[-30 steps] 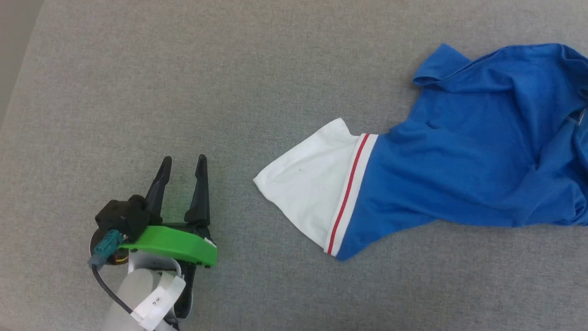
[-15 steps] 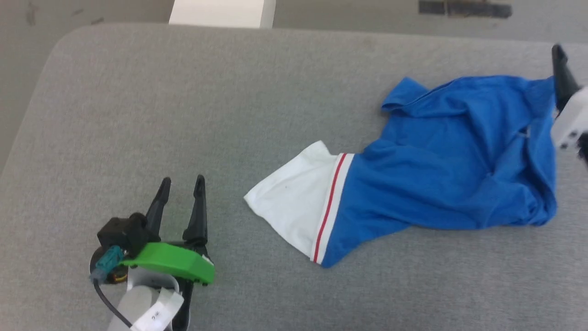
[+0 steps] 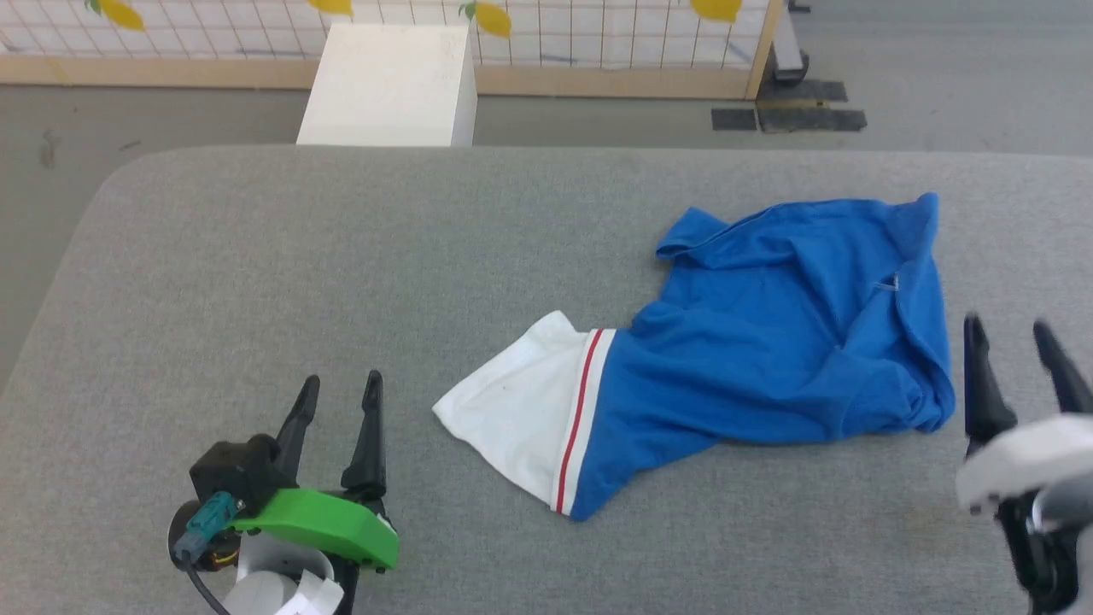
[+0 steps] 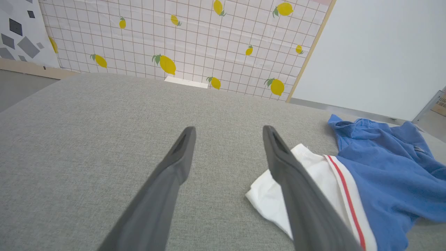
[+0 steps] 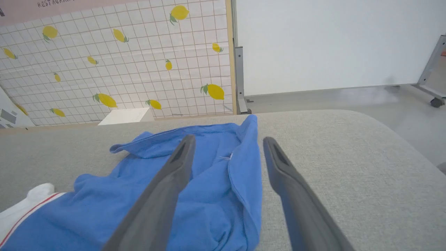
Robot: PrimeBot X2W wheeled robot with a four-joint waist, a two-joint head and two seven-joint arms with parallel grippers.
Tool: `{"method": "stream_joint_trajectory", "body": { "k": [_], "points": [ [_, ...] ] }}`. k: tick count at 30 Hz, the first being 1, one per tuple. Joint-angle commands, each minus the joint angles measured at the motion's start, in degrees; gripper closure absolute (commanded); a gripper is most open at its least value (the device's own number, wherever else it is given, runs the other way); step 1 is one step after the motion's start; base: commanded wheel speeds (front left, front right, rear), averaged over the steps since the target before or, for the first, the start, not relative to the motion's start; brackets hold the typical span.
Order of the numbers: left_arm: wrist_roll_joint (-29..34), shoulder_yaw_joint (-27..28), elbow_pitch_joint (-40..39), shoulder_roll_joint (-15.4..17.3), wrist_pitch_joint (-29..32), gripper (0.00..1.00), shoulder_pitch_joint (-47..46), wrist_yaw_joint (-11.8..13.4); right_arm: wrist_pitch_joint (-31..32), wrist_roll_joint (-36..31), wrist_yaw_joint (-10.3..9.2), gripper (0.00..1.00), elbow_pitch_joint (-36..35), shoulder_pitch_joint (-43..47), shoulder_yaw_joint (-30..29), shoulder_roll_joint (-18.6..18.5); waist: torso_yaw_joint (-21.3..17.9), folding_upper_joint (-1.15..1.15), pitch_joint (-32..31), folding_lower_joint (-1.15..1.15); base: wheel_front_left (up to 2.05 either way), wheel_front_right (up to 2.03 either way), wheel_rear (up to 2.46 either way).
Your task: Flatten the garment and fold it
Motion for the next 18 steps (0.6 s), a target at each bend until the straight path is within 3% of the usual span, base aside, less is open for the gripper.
{"method": "stream_joint_trajectory", "body": {
  "k": [1,10,18],
  "points": [
    [-0.8,0.0,-0.3,0.2,0.2,0.00,0.7,0.3,-0.3,0.6,-0.08,0.00,-1.0,2.1,-0.6,1.0,-0.5,0.00,-1.2,0.00,0.00,0.00,0.00],
    [-1.6,-0.5,-0.2,0.0,2.3,0.00,0.6,0.9,1.0,1.3,-0.08,0.00,-4.3,6.2,-2.8,3.5,-1.2,0.00,-1.4,0.00,0.00,0.00,0.00],
    [-0.6,-4.8,3.4,0.4,13.8,0.00,-12.6,0.0,2.1,1.0,-0.08,0.00,-6.5,4.4,-3.2,3.9,-1.7,0.00,2.1,0.00,0.00,0.00,0.00]
  ]
}}
